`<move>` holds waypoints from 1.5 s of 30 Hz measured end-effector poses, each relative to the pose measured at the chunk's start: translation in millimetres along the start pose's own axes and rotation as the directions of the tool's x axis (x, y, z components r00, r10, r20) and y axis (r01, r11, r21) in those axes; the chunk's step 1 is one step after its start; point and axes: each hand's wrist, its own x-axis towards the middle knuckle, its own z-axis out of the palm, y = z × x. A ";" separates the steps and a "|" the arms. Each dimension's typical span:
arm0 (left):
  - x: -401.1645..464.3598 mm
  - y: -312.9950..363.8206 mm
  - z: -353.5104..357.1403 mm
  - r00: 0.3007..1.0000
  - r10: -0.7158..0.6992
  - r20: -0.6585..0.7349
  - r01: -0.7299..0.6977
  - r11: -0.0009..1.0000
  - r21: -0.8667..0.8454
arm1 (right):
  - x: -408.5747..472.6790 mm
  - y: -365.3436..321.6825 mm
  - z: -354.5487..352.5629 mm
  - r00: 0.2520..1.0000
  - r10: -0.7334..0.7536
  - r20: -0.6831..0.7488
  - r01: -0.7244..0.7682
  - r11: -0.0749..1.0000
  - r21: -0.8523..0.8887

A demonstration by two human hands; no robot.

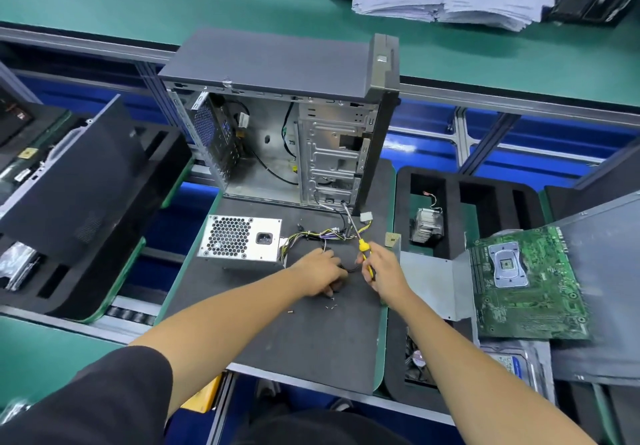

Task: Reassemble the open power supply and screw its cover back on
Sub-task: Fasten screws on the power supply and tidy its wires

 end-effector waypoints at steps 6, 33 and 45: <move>-34.0 -22.3 -51.3 0.967 -0.166 -0.194 0.013 0.789 -0.614 | 8.4 -27.9 -12.1 0.993 -0.110 0.043 0.114 0.986 -0.121; -174.9 -156.5 -60.6 0.772 -0.521 -0.363 -0.333 0.155 -0.930 | 51.5 -169.2 83.2 0.927 -0.214 0.307 0.373 0.468 -0.801; -175.6 -174.8 -47.9 0.800 -0.481 -0.359 -0.316 0.170 -0.933 | 56.7 -173.7 93.6 0.938 -0.178 0.298 0.346 0.417 -0.840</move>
